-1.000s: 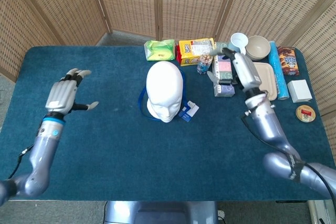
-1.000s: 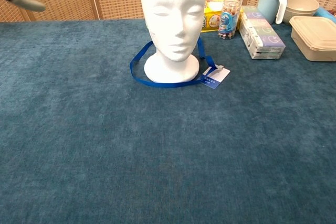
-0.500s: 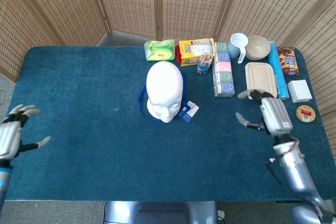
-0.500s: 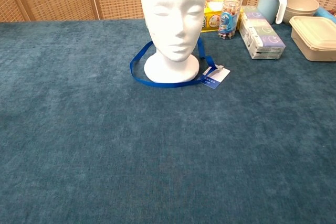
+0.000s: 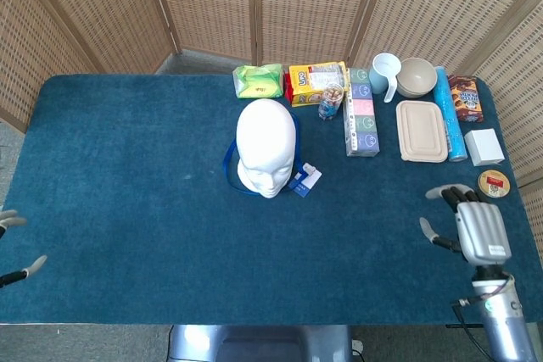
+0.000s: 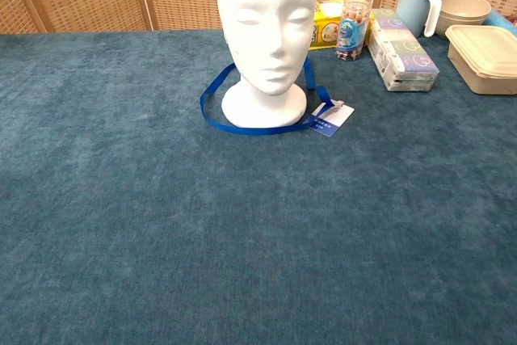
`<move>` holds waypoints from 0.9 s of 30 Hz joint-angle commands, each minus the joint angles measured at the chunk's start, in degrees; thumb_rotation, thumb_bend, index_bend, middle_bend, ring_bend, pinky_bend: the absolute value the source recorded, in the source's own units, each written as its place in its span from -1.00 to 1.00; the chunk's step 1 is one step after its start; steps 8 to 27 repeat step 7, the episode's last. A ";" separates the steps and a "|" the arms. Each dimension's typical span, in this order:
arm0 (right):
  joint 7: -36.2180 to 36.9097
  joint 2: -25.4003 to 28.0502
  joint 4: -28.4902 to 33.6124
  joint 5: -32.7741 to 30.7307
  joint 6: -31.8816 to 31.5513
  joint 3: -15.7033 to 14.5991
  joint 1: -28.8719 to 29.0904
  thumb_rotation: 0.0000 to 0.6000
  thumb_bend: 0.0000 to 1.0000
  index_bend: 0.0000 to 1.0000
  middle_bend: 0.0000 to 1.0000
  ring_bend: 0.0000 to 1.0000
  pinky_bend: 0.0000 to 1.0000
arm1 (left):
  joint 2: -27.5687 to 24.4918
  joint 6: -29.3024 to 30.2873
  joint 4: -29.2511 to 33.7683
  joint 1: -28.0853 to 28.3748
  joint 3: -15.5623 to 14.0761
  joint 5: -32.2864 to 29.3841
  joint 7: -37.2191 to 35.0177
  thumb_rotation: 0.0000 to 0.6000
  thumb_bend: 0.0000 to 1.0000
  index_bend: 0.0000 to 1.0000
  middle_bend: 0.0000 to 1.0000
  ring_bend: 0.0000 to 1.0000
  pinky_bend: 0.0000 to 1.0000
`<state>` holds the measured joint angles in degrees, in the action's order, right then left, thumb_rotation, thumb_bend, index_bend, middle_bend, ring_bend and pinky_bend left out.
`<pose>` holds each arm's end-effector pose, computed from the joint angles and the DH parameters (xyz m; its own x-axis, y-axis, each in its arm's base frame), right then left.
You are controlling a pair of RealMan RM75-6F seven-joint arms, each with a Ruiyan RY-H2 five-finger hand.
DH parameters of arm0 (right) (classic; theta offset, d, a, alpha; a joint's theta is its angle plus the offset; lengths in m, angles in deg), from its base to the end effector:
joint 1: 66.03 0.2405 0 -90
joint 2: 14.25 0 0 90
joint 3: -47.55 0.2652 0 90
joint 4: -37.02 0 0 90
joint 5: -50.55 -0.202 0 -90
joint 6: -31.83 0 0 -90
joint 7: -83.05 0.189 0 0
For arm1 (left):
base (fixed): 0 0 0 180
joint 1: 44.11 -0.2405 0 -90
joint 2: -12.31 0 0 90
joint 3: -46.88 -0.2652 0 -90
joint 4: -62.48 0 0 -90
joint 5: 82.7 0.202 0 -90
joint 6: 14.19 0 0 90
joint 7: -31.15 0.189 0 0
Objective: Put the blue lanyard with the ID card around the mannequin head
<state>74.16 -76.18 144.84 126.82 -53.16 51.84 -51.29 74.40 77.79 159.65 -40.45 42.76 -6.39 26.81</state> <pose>-0.2493 -0.2713 0.1708 0.3076 0.0322 0.9510 -0.9506 -0.0333 0.3086 -0.3398 0.1908 0.1865 0.2929 0.0005 0.9561 0.9392 0.1874 -0.2878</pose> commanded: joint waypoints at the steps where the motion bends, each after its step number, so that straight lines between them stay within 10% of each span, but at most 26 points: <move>1: -2.82 -1.27 0.27 2.00 -3.73 -2.83 -3.81 0.62 -0.24 -0.25 -0.23 -0.40 -0.41 | 1.17 1.09 -0.93 -1.71 -0.82 1.04 0.59 0.63 -0.70 -0.37 -0.51 -0.69 -0.52; 27: -2.98 -2.63 -1.26 3.85 -6.98 -5.03 -7.77 0.62 -0.24 -0.23 -0.22 -0.40 -0.41 | 2.08 1.74 0.57 -3.94 -1.56 1.97 1.23 0.62 -0.70 -0.37 -0.49 -0.67 -0.52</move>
